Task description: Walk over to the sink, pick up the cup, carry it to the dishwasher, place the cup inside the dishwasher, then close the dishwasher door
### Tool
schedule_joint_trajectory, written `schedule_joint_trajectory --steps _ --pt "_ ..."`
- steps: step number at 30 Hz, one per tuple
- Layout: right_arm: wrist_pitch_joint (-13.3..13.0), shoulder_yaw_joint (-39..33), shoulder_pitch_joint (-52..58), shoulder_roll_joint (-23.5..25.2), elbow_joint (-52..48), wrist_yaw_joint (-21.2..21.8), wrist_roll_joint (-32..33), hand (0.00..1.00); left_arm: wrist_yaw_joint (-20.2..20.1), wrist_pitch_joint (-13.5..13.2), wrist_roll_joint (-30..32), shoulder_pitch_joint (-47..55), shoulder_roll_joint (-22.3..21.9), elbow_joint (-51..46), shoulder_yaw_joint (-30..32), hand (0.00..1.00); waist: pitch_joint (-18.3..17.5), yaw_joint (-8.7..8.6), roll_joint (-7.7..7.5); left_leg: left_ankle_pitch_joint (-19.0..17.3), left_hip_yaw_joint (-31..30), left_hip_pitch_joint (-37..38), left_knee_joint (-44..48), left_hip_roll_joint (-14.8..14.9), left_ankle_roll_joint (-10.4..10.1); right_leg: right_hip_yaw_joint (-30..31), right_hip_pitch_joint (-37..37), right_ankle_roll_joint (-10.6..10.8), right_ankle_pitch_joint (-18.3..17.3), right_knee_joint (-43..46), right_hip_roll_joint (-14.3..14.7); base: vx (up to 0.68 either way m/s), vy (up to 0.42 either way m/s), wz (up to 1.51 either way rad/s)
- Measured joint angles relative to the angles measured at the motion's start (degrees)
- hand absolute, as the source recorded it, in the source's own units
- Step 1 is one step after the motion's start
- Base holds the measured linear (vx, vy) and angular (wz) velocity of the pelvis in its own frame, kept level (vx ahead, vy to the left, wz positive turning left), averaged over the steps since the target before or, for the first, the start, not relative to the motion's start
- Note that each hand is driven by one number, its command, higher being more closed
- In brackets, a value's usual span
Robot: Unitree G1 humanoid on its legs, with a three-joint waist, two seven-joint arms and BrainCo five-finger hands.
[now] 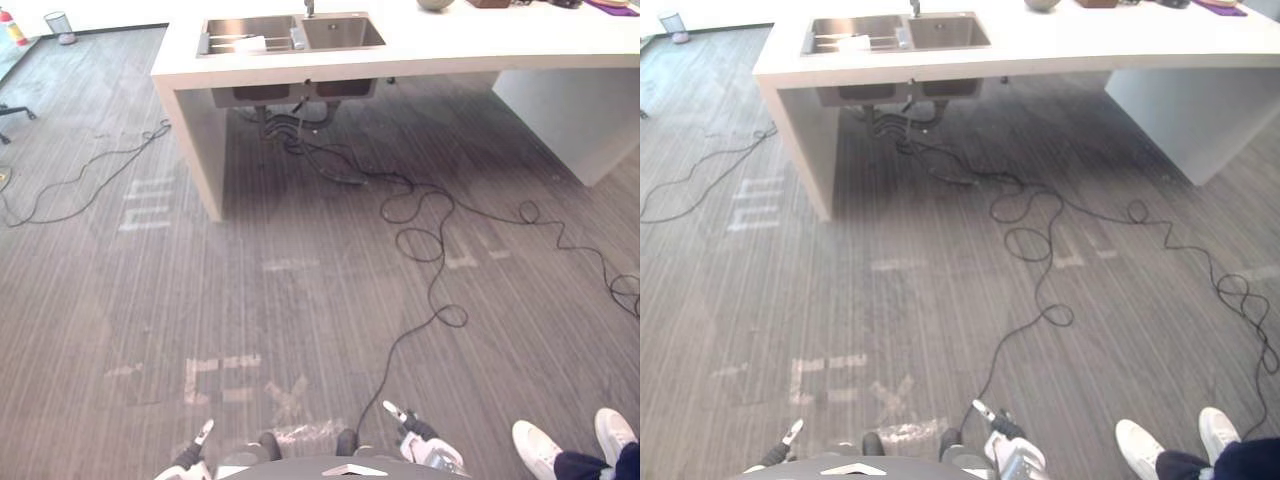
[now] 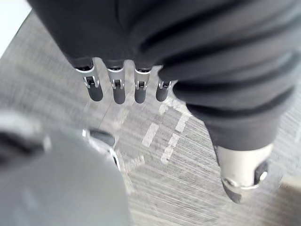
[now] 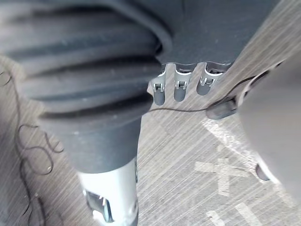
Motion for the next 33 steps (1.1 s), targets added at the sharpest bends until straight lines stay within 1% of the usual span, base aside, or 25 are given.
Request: schedule_joint_trajectory --steps 1,3,4,6,8,10,13,15,16,17,18,19,20,21,22,23,24,25,26,28,29,30,31,32,33 --pt "1.04 -0.99 1.01 -0.05 0.62 -0.83 -0.19 0.00 1.33 -1.11 1.04 0.54 -0.33 0.58 0.40 0.00 -0.02 -0.25 -0.05 -0.16 0.38 0.27 -0.01 0.10 -0.09 0.04 0.04 0.09 -0.28 -0.04 0.05 -0.01 -0.022 -0.24" --pt "1.90 -4.52 2.29 0.12 1.79 -0.95 -1.39 0.00 3.39 -1.57 -0.86 0.89 -0.74 1.12 1.02 0.00 -0.05 -0.55 -0.05 -0.29 0.48 0.48 -0.12 0.21 -0.20 -0.07 0.11 0.13 -0.40 -0.05 0.12 0.01 -0.022 -0.10" --pt "1.82 -5.83 3.20 0.07 2.08 -0.95 -4.60 0.00 4.60 -0.76 -3.52 1.19 -1.02 1.19 1.62 0.00 -0.05 -0.68 -0.04 -0.29 0.54 0.57 -0.24 0.27 -0.20 -0.19 0.14 0.18 -0.44 -0.04 0.14 0.00 0.000 0.00" --pt "1.41 -6.71 4.93 0.18 2.78 -0.97 -5.57 0.00 5.12 0.88 -4.95 1.25 -1.58 1.67 3.77 0.00 -0.04 -0.49 -0.08 -0.10 0.52 0.90 -0.41 0.35 0.09 -0.45 0.48 -0.05 -0.28 0.27 0.18 0.02 -0.007 0.02" --pt "1.12 -6.75 6.36 0.57 3.57 -0.98 0.50 0.00 5.20 3.19 -3.20 1.47 -2.23 2.25 7.04 0.00 -0.10 -0.03 -0.36 -0.11 0.65 1.93 -1.22 0.32 0.08 -0.48 1.08 0.22 -0.54 0.43 0.24 0.04 -0.012 -0.01" --pt "1.03 -6.75 6.75 0.73 3.58 -0.95 3.08 0.00 6.18 4.66 -3.00 1.55 -2.59 2.89 9.23 0.00 -0.11 0.00 -0.37 -0.25 0.96 2.12 -1.31 0.29 0.23 -0.34 0.27 0.28 -1.62 2.22 0.06 0.02 0.000 -0.05" --pt "-0.53 -7.61 7.16 1.76 3.55 -0.90 3.42 0.00 5.51 5.05 -1.51 2.89 -2.90 3.06 11.79 0.00 -0.10 -0.06 -0.82 -1.20 1.50 2.21 -0.80 -0.18 0.90 -0.75 -4.43 0.83 -7.78 13.66 -2.06 0.04 0.043 -0.03" --pt "-1.45 -8.54 7.33 2.75 3.52 -0.86 3.25 0.00 4.11 4.38 -0.40 3.56 -2.47 3.10 12.18 0.00 0.33 0.11 -2.02 -3.43 1.38 2.05 1.14 -1.31 2.06 -2.29 -8.61 1.90 -12.14 25.49 -5.62 -0.01 0.033 0.00" --pt "-1.76 -8.55 7.30 2.52 3.46 -0.85 2.89 0.00 3.71 4.11 0.11 3.52 -2.41 3.11 12.05 0.00 0.45 0.21 -2.12 -4.15 1.41 1.90 1.85 -1.39 2.05 -2.51 -10.36 1.88 -12.46 29.25 -6.25 -0.01 0.038 -0.05" --pt "-2.36 -8.48 6.77 2.40 3.00 -0.82 2.49 0.00 2.96 3.90 0.84 3.27 -2.24 3.36 11.90 0.00 0.70 0.18 -2.33 -5.85 1.50 1.11 4.25 -1.29 2.02 -3.45 -14.80 0.05 -11.97 38.48 -8.35 0.02 0.037 -0.07" --pt "-2.70 -8.41 5.50 2.50 2.28 -0.81 1.70 0.00 2.12 3.42 0.60 2.58 -1.84 3.32 11.57 0.00 1.91 0.13 -3.05 -7.76 1.52 0.74 7.27 -1.15 2.15 -4.85 -19.46 -3.50 -9.08 48.03 -11.00 0.03 0.033 -0.06" --pt "-2.67 -8.32 4.99 2.45 1.92 -0.79 1.65 0.00 2.02 3.39 0.14 2.35 -1.72 3.35 11.33 0.00 2.63 0.04 -3.18 -8.64 1.44 0.67 8.63 -0.78 2.18 -5.27 -21.23 -4.13 -6.80 51.99 -12.00 0.09 0.010 -0.03" --pt "-2.70 -7.76 4.29 2.02 1.80 -0.71 1.61 0.00 1.74 3.08 -1.41 2.16 -1.33 3.34 10.00 0.00 3.59 -0.36 -2.15 -10.14 0.96 0.79 10.85 0.01 2.36 -5.15 -24.54 -3.80 -3.15 58.14 -12.94 0.13 -0.009 0.05" --pt "-2.69 -6.16 3.72 1.53 1.80 -0.74 1.69 0.00 0.87 2.29 -3.27 1.89 -0.73 3.33 8.75 0.00 4.27 -0.70 -2.57 -10.93 0.22 1.48 11.83 0.71 2.45 -5.20 -26.18 -2.39 -5.00 60.27 -13.13 0.20 -0.043 0.12" --pt "-2.62 -5.98 3.42 1.47 1.70 -0.74 1.69 0.00 0.21 1.48 -4.26 1.36 -0.47 3.18 7.87 0.00 4.92 -0.77 -2.62 -11.30 -0.11 1.96 12.16 1.28 2.18 -5.40 -26.47 -1.76 -6.45 59.76 -12.85 0.21 -0.076 0.26" --pt "-2.69 -5.63 3.37 1.51 1.18 -0.95 1.76 0.00 -1.35 -0.56 -5.57 -0.02 0.02 2.14 5.74 0.00 5.50 -0.72 -2.72 -11.92 -1.08 2.34 12.58 2.24 1.58 -5.63 -27.44 -0.42 -8.32 56.27 -12.01 0.20 -0.092 0.30" --pt "-2.78 -4.99 3.43 1.45 1.01 -1.09 1.86 0.00 -1.88 -1.62 -6.14 -0.75 0.32 0.92 4.45 0.00 5.59 -0.79 -2.74 -12.09 -1.59 2.40 12.60 2.67 1.32 -5.96 -27.84 0.17 -8.62 53.04 -11.59 0.25 -0.113 0.37" --pt "-3.14 -3.68 3.47 1.34 0.77 -2.00 2.32 0.00 -2.77 -4.36 -6.06 -1.54 1.44 -1.99 1.04 0.00 5.92 -0.83 -2.76 -12.59 -2.32 3.13 12.45 3.34 0.45 -6.92 -27.77 1.11 -8.11 44.19 -10.47 0.30 -0.149 0.41" --pt "-3.17 -3.35 3.53 1.41 0.18 -2.97 2.98 0.00 -2.66 -5.76 -6.45 -3.26 1.52 -6.07 -1.33 0.00 6.23 -1.22 -2.95 -13.31 -3.18 3.51 12.83 3.66 -0.64 -6.55 -27.83 1.66 -6.49 35.98 -9.81 0.33 -0.175 0.45" --pt "-3.08 -2.50 3.52 1.49 -0.98 -3.97 4.28 0.00 -1.67 -7.50 -7.39 -7.51 0.22 -12.54 -6.27 0.00 7.23 -1.61 -3.08 -14.99 -4.87 4.18 13.60 3.69 -2.45 -5.94 -27.27 1.87 -2.73 26.38 -9.45 0.37 -0.257 0.54" --pt "-2.93 -2.26 3.74 1.82 -1.05 -4.44 4.34 0.00 -1.05 -8.14 -8.57 -9.18 -0.37 -16.08 -8.18 0.00 7.48 -2.12 -4.20 -16.89 -6.41 5.63 14.22 2.98 -3.84 -5.16 -25.84 2.60 -1.99 21.97 -9.78 0.48 -0.364 0.64" --pt "-2.59 -2.42 3.36 1.91 -1.04 -4.85 4.60 0.00 -0.50 -8.72 -9.52 -11.52 -2.43 -17.52 -9.55 0.00 7.95 -3.27 -3.69 -18.37 -7.78 7.67 14.03 3.66 -4.70 -5.34 -25.02 0.08 3.57 24.12 -9.39 0.47 -0.343 0.48" --pt "-2.58 -2.71 3.15 1.39 -1.04 -4.85 4.75 0.00 -0.31 -9.10 -10.08 -12.22 -3.56 -17.88 -10.45 0.00 7.81 -3.73 -2.03 -18.80 -8.15 8.10 13.37 4.57 -4.17 -5.87 -25.50 -1.71 1.55 25.86 -8.60 0.49 -0.305 0.15" --pt "-2.62 -3.06 2.33 0.30 -1.15 -4.84 4.81 0.00 -0.19 -10.07 -11.13 -12.35 -4.91 -20.05 -11.81 0.00 7.15 -4.10 0.32 -19.03 -9.38 8.07 12.90 5.49 -3.44 -6.14 -27.66 -3.10 -1.84 29.34 -7.14 0.39 -0.214 -0.16" --pt "-2.61 -4.01 1.90 0.18 -1.14 -4.85 4.90 0.00 -0.20 -10.59 -11.59 -12.38 -4.93 -20.89 -12.55 0.00 7.06 -4.04 1.22 -18.77 -9.67 7.88 13.55 5.71 -3.44 -6.05 -28.53 -3.92 -3.34 31.24 -6.76 0.32 -0.175 -0.29"
